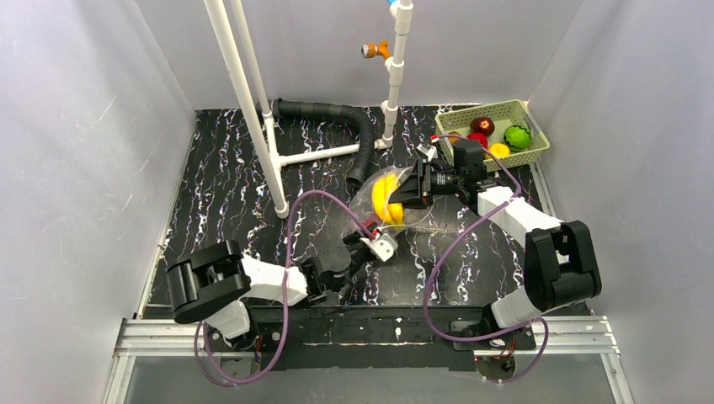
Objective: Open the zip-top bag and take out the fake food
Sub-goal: Pick up the fake fruit from the zipper food storage bag.
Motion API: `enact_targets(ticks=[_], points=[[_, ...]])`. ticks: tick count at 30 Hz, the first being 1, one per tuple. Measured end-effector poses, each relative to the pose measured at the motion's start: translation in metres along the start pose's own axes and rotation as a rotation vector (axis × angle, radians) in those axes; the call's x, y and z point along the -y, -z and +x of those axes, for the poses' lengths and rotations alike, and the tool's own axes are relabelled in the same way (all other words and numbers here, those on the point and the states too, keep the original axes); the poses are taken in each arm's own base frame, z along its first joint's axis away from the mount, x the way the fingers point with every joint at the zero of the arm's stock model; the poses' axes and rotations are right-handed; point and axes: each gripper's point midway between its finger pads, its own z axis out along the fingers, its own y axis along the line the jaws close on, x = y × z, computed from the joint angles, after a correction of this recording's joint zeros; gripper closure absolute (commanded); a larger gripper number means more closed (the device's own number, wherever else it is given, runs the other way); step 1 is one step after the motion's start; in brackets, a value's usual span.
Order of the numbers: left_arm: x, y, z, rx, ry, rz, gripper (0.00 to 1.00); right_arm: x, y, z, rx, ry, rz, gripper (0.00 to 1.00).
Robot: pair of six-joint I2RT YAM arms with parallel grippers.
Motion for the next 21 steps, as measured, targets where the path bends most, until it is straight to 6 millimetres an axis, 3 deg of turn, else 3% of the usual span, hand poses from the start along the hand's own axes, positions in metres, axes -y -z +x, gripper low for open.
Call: enact_targets(ticks=[8, 15, 21], points=[[0.001, 0.012, 0.011, -0.007, 0.035, 0.050, 1.00, -0.003, 0.004, -0.006, 0.018, -0.039, -0.010, 0.99], [0.006, 0.009, -0.003, 0.045, 0.058, 0.105, 1.00, 0.002, 0.024, -0.022, 0.077, -0.187, -0.003, 0.99], [0.019, 0.007, -0.006, 0.038, 0.041, 0.183, 1.00, 0.015, 0.028, -0.024, 0.086, -0.270, 0.025, 0.99]])
